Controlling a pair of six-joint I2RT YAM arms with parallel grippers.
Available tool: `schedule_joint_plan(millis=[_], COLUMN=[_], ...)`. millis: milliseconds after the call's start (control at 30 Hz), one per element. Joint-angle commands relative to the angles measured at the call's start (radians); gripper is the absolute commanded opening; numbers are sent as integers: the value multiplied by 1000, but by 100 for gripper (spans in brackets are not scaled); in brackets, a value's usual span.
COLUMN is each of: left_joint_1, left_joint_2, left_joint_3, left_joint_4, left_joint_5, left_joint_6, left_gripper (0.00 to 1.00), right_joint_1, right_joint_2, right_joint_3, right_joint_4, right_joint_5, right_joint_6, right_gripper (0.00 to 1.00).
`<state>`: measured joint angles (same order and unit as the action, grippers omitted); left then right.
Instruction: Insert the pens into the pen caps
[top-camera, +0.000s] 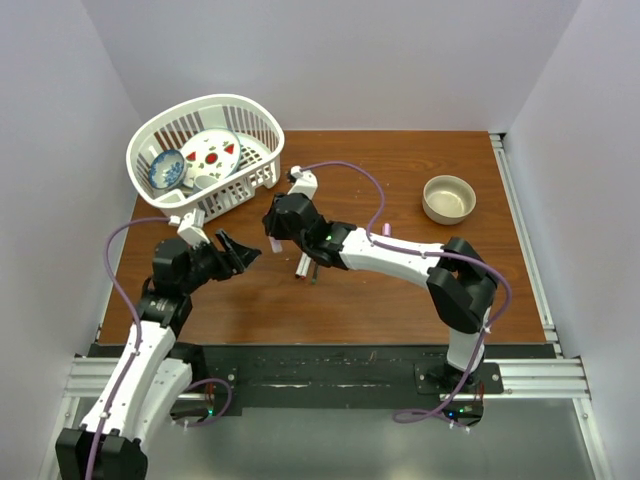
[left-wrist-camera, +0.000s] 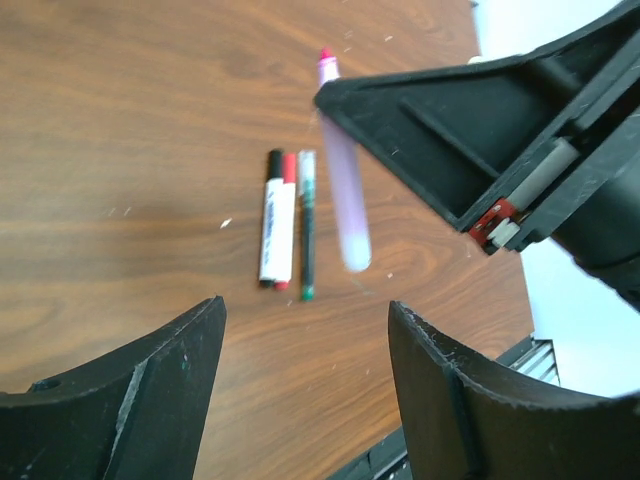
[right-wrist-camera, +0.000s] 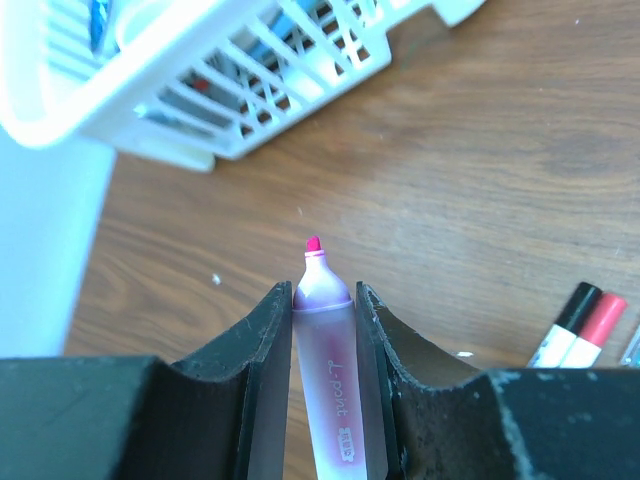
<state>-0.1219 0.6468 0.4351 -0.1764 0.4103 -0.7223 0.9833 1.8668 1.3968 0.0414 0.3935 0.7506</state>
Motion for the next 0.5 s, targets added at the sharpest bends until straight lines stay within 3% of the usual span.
schedule_joint_plan(millis=[0,233,467], left_joint_1=[-25,-159,-170], left_joint_2=[49,163,223], left_joint_3=[5,39,73], left_joint_4=[221,313,322], left_joint_5=[47,-56,-113], left_joint_6=[-9,52,58], left_gripper=[71,73,70], right_joint_1=[6,12,14], right_joint_2=[-46,-43,-93], right_joint_3=[42,80,36], right_joint_4=[-32,-54,-5], right_joint_5=[82,59,35], right_joint_6=[119,113,104], right_gripper=[0,0,0])
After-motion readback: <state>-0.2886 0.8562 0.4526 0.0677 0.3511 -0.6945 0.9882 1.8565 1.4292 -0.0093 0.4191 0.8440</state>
